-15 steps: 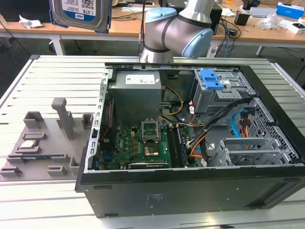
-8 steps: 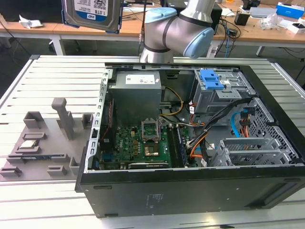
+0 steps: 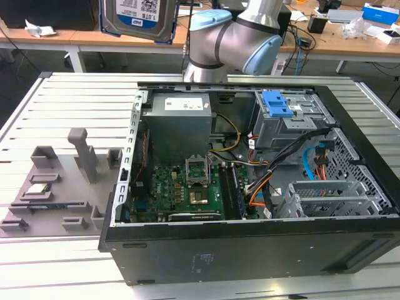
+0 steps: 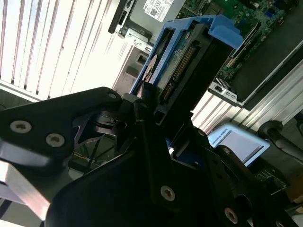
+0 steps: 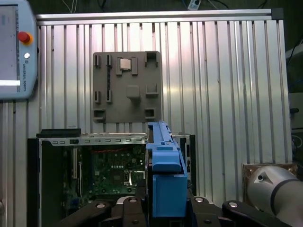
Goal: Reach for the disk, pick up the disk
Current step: 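Pick up the disk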
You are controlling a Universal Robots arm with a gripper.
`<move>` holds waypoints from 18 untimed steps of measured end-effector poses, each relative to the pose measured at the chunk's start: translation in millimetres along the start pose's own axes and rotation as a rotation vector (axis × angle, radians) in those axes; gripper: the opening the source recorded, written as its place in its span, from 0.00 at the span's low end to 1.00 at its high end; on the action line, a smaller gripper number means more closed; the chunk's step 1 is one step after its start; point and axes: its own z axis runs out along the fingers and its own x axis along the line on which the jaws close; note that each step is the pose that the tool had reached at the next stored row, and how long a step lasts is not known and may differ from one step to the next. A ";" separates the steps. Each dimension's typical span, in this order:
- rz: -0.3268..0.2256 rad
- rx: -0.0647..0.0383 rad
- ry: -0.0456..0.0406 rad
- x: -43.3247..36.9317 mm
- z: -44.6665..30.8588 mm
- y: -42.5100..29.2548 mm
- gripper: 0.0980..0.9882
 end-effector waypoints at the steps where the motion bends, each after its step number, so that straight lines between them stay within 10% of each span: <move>1: 0.000 0.000 0.0000 -0.1 -0.2 -3.9 0.30; 18: 0.000 -0.002 0.0001 -2.0 -3.7 -56.3 0.30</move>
